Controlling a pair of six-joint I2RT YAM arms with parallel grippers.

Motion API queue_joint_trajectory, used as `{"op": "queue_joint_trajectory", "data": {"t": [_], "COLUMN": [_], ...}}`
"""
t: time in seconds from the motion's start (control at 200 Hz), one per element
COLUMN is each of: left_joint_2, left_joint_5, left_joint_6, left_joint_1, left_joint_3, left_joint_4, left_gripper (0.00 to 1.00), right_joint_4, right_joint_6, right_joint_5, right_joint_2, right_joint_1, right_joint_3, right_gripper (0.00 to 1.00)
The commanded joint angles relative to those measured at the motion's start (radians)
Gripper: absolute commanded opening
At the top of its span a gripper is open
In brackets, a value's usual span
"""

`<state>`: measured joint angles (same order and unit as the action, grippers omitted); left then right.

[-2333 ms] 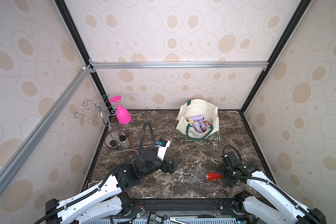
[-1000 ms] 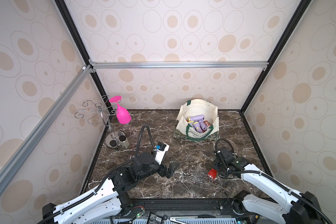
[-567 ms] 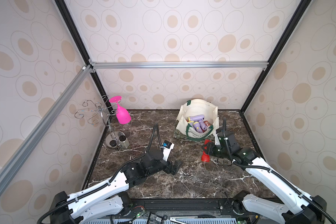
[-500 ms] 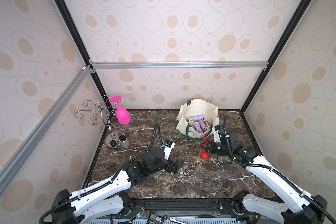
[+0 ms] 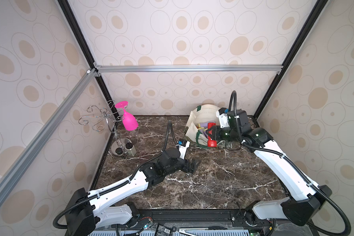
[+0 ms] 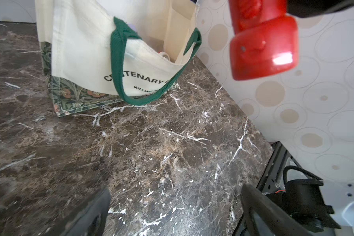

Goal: Put the flashlights into the tote bags
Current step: Pick up the flashlight from the center of the board, then place the flashlight in the canvas bag.

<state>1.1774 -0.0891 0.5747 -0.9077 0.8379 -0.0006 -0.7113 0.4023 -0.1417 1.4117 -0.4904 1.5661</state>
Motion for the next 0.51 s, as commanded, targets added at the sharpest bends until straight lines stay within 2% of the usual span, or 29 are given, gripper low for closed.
{"op": "queue_joint_trajectory", "data": {"t": [0.0,0.27,0.5], "left_joint_2": [0.015,0.017,-0.014], "left_joint_5": [-0.039,0.012,0.078], "left_joint_6": [0.063,0.095,0.132], "left_joint_1": [0.010,0.011,0.010], "left_joint_3": [0.052,0.074,0.039], "left_joint_4": [0.123,0.138,0.144], "left_gripper": [1.00,1.00,1.00], "right_joint_4": [-0.058,-0.152,-0.202], "right_joint_6": [-0.034,-0.049,-0.110], "right_joint_5": [-0.028,-0.028,-0.026], "right_joint_2": [0.080,0.325,0.533], "right_joint_1": [0.052,0.152,0.167], "right_joint_3": [0.107,0.348,0.536], "right_gripper": [0.00,0.00,0.00]}}
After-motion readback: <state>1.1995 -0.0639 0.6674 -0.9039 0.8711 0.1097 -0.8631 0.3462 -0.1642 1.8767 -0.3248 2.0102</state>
